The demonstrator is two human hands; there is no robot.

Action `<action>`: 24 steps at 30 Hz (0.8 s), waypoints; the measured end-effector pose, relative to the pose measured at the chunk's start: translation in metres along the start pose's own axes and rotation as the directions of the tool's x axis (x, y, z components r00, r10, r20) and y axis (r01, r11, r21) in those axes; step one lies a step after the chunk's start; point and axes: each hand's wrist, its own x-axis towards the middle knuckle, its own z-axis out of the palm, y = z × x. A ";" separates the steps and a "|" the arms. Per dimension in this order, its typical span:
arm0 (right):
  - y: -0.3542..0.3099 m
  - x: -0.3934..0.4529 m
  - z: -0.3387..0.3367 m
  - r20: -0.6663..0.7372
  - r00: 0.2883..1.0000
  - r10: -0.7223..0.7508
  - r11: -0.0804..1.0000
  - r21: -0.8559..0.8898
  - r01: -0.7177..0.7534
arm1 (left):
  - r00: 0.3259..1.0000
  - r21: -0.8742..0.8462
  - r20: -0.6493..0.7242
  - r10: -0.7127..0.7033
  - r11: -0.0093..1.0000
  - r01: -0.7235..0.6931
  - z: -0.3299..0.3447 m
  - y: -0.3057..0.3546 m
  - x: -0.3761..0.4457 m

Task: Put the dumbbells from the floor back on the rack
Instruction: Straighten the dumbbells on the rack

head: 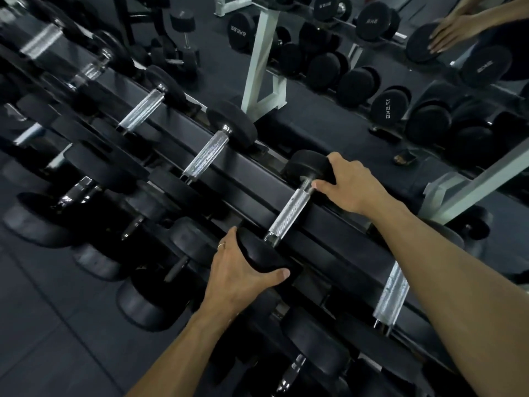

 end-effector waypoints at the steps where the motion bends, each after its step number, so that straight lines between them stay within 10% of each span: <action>1: -0.001 0.000 0.000 -0.011 1.000 -0.005 1.000 -0.009 0.005 | 1.000 -0.009 0.004 -0.002 1.000 0.002 -0.001 -0.001 0.000; 24: 0.033 -0.036 0.004 -0.064 0.998 -0.022 1.000 0.018 0.024 | 0.985 0.007 -0.115 0.126 0.992 -0.126 0.008 0.001 -0.029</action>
